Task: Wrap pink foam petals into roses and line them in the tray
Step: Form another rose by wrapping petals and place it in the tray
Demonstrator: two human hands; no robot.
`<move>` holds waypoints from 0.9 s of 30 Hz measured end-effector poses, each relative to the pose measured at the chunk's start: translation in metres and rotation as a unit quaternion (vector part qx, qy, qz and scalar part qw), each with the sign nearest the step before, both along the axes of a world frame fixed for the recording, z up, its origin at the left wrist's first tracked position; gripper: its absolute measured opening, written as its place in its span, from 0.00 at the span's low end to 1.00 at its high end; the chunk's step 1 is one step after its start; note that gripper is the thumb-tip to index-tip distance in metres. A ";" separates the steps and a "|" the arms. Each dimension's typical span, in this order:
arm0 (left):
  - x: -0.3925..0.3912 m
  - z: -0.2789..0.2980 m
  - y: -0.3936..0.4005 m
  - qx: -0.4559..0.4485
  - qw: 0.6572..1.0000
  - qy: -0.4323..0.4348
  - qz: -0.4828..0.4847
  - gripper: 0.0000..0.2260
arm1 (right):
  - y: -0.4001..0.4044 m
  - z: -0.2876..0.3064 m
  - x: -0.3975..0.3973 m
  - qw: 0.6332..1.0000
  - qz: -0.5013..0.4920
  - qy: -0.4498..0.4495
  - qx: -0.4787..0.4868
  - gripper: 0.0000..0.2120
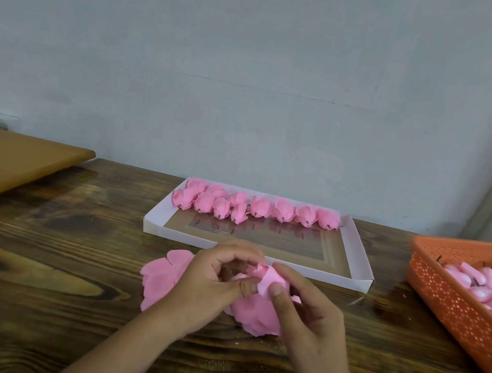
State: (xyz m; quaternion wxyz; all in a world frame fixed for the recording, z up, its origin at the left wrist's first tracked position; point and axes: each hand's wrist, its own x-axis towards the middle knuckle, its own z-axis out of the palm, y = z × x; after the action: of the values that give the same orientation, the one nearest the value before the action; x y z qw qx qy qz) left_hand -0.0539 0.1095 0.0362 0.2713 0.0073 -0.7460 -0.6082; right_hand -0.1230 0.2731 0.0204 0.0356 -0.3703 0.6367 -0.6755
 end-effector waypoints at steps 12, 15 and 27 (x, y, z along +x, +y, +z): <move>0.006 0.003 0.001 -0.120 0.992 0.000 -0.037 0.19 | 0.001 0.002 -0.001 0.998 0.043 0.010 0.044 0.13; 0.005 0.004 0.002 -0.137 0.990 0.003 -0.043 0.13 | 0.000 0.005 0.000 0.997 0.060 0.003 0.047 0.12; 0.005 -0.001 -0.003 -0.159 0.984 -0.020 -0.076 0.14 | 0.002 0.010 -0.003 0.990 0.107 -0.066 0.058 0.13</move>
State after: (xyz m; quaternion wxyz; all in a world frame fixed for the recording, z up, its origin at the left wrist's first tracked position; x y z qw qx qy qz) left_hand -0.0488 0.1064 0.0349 0.2072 -0.0806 -0.8369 -0.5001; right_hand -0.1256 0.2755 0.0304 0.1709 -0.3881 0.6280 -0.6525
